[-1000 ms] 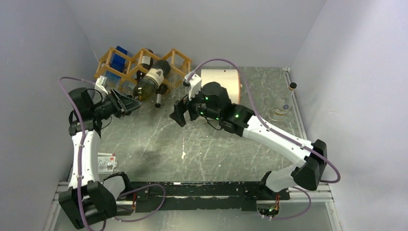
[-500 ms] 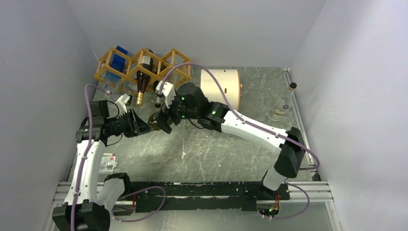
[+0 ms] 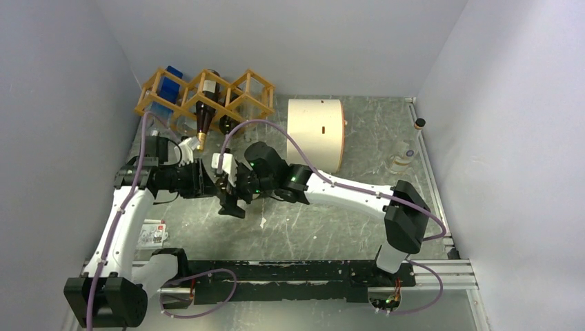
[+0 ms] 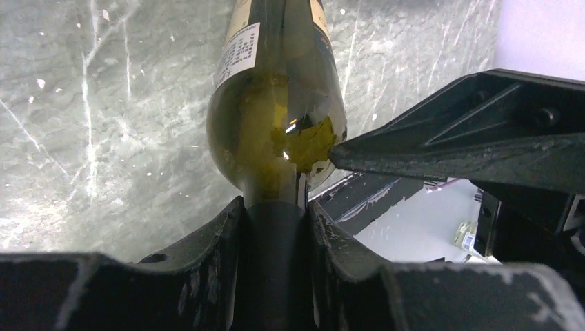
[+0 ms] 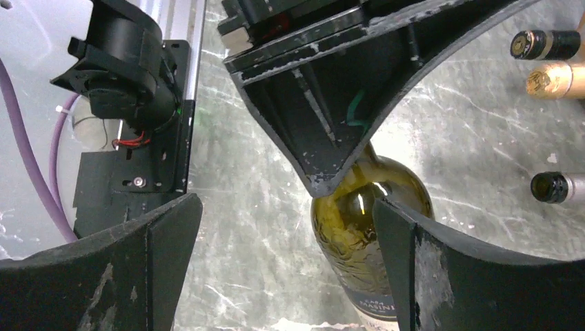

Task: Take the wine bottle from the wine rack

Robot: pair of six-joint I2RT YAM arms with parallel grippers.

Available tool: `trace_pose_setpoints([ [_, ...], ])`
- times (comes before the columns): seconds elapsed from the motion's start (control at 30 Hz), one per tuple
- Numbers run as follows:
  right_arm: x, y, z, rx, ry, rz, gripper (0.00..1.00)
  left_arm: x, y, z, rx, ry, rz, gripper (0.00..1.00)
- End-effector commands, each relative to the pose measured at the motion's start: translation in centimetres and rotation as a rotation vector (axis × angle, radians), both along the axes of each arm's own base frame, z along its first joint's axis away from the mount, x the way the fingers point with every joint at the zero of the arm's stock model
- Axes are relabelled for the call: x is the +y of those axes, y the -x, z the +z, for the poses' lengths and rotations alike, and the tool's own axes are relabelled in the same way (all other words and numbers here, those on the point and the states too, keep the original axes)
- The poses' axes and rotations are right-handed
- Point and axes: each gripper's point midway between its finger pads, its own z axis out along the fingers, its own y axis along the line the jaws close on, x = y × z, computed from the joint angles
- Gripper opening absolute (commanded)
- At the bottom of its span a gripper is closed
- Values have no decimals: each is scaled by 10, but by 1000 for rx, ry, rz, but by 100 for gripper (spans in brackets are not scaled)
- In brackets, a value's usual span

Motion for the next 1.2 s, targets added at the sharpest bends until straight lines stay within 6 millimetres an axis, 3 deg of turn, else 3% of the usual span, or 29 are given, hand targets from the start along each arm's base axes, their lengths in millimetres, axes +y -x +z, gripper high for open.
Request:
trace_pose_setpoints([
  [0.0,12,2,1,-44,-81,51,100,-6,-15,31,-109,-18,-56,7],
  [0.3,16,-43,-29,-203,-39,-101,100,-12,-22,48,-100,-92,-96,7],
  [0.63,-3,-89,-38,-336,-12,-314,100,-15,-30,57,-113,-152,-113,9],
  [0.77,-8,-96,-35,-333,-33,-361,100,-19,-28,57,-112,-145,-132,11],
  [0.87,-6,-94,-30,-313,-65,-368,97,-23,-28,57,-113,-132,-154,17],
  [1.07,0,-86,-32,-231,-128,-371,80,-25,-27,63,-133,-125,-169,35],
  [1.13,-2,-88,-31,-220,-141,-391,66,-27,-26,68,-149,-113,-181,46],
  [1.17,-3,-88,-29,-215,-147,-402,57,-28,-25,73,-160,-111,-187,59],
])
